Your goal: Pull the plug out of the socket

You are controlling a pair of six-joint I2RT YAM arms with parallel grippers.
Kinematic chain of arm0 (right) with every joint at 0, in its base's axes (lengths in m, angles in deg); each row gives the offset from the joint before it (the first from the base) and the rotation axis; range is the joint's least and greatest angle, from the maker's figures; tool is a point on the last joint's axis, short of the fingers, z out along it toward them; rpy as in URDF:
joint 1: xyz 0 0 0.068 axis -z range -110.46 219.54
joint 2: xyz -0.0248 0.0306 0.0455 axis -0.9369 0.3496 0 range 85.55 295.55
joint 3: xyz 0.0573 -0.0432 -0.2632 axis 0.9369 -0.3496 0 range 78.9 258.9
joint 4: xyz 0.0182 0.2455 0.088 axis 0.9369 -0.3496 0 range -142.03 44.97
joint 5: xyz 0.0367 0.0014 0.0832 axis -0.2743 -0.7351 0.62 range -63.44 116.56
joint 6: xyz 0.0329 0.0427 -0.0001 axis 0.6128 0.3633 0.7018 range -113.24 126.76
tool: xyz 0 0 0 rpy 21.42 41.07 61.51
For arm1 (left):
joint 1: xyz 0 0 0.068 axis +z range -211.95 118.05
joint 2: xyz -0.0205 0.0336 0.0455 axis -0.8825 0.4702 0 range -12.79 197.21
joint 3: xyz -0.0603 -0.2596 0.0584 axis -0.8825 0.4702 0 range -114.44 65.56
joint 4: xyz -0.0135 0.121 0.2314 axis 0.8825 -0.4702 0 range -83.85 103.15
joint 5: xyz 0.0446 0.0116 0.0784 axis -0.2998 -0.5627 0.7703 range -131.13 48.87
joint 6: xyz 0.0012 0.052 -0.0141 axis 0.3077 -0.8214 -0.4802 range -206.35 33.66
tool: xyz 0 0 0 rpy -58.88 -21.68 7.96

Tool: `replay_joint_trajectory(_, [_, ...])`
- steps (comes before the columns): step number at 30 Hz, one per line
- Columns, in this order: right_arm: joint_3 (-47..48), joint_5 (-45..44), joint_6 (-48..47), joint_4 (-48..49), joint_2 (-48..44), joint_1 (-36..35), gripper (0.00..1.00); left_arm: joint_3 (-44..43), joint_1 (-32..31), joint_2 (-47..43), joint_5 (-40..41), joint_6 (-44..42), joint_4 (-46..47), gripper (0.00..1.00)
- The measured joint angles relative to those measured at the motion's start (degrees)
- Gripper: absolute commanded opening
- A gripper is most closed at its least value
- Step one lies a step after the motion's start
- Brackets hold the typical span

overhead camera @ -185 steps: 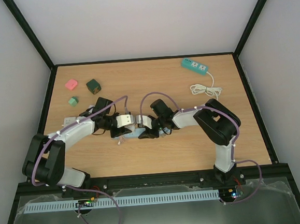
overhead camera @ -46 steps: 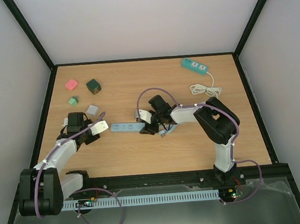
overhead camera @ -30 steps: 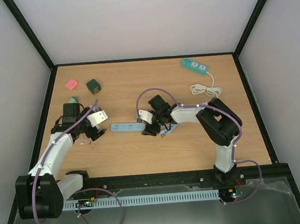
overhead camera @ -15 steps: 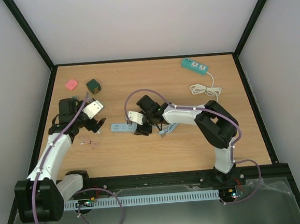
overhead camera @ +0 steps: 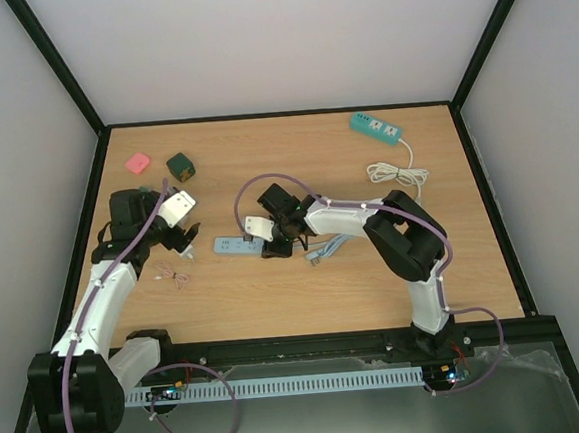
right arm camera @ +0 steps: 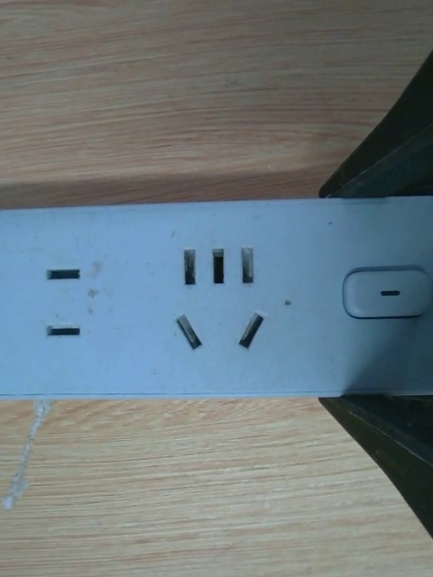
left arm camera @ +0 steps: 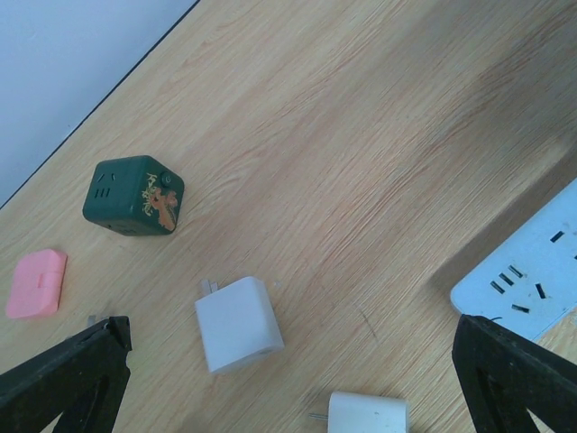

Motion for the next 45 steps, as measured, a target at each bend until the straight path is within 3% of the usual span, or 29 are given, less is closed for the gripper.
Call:
replay_joint_trajectory(9, [0.04,0.37,0.07,-0.76,0.0,3.23,0.24,0.0,0.0,-0.2,0.37,-0.13,0.02,1.0])
replay_joint_trajectory(31, [-0.46,0.07,-5.03,-1.14,-0.52,30.93,0.26,-1.49,0.04,0.42,0.28,4.02,0.83,1.0])
replay_joint_trajectory(36, [1.42,-0.04,-5.53,-1.7,0.68,34.29,0.34,-4.15,1.11,1.95,-0.74,7.45,0.42,1.0])
replay_joint_trajectory(40, [2.67,-0.39,-5.49,-2.36,1.27,35.54,0.48,-8.41,4.13,5.22,-4.59,10.51,-1.36,1.0])
replay_joint_trajectory(45, [4.87,-1.36,-4.07,-4.46,1.31,35.89,0.74,-15.39,7.45,11.1,-9.14,14.95,-4.37,1.0])
